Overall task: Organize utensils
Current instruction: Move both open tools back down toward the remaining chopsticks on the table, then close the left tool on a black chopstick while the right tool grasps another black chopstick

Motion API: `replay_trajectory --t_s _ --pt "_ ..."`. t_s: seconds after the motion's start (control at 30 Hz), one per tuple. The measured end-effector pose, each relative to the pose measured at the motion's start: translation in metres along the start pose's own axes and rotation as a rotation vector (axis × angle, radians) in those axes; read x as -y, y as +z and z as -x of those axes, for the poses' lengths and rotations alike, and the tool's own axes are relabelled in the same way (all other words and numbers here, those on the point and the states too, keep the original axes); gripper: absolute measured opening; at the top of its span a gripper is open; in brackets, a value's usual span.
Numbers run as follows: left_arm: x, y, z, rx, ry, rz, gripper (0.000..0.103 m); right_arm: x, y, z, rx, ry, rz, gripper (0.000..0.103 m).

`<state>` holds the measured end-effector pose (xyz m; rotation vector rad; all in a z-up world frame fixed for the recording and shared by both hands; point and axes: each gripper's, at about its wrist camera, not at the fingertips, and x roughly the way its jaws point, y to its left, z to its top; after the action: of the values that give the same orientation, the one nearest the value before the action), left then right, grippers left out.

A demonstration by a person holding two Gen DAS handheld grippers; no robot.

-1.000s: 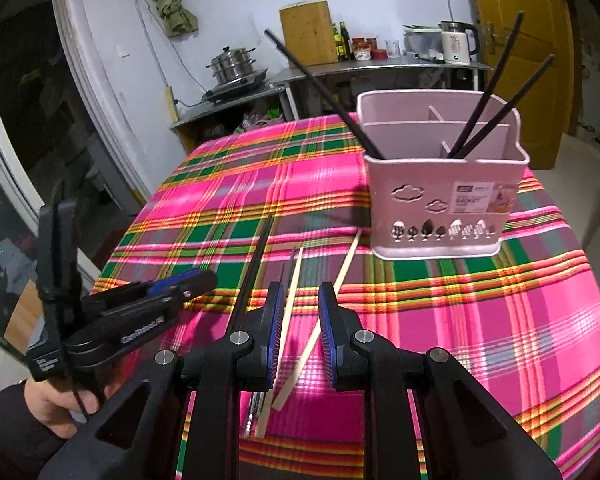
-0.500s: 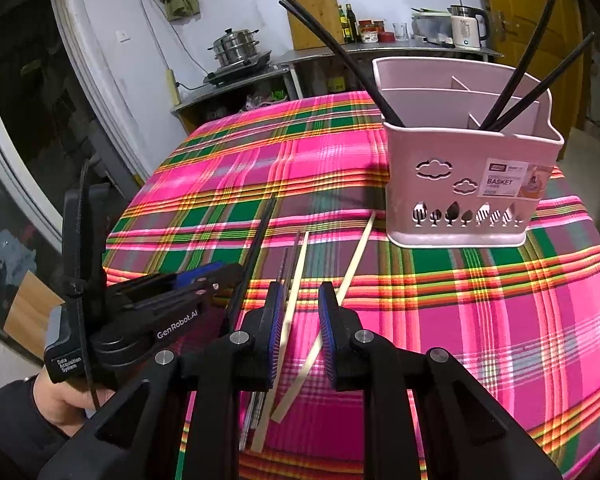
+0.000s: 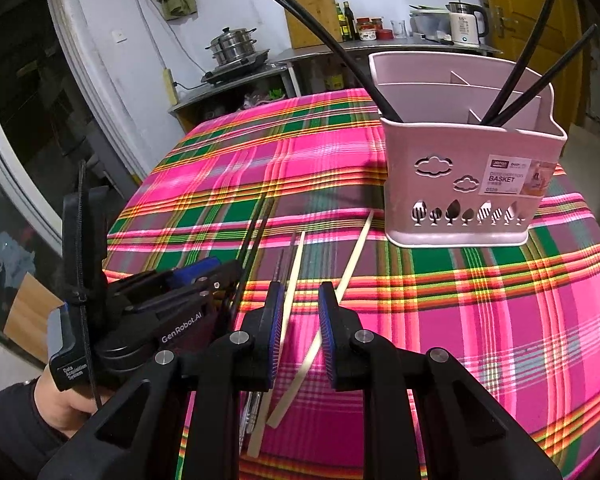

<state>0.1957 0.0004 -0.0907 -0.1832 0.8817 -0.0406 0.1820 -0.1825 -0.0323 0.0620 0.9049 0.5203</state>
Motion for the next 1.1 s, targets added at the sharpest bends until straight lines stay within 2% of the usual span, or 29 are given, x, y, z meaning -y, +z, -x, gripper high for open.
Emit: replay_trajectory --t_s 0.13,0.5,0.67,0.87,1.0,1.1 --pt "-0.004 0.0 0.001 -0.004 -0.002 0.008 0.025 -0.001 0.0 0.0 0.0 -0.001 0.0 0.018" --pt "-0.031 -0.002 0.01 -0.024 0.02 0.041 0.011 -0.004 0.001 -0.001 -0.004 0.004 0.003 0.018" --pt "-0.06 -0.006 0.02 -0.026 0.032 0.102 0.011 -0.008 0.001 -0.005 -0.009 0.009 0.007 0.018" --pt "-0.078 -0.002 0.018 -0.035 0.001 0.2 0.011 -0.014 0.001 -0.01 -0.019 0.014 0.015 0.018" --pt "-0.077 0.004 0.012 -0.019 0.012 0.214 0.011 -0.018 0.002 -0.014 -0.028 0.013 0.023 0.018" --pt "-0.075 0.008 0.009 -0.02 0.018 0.179 0.011 -0.021 0.003 -0.016 -0.031 0.012 0.029 0.018"
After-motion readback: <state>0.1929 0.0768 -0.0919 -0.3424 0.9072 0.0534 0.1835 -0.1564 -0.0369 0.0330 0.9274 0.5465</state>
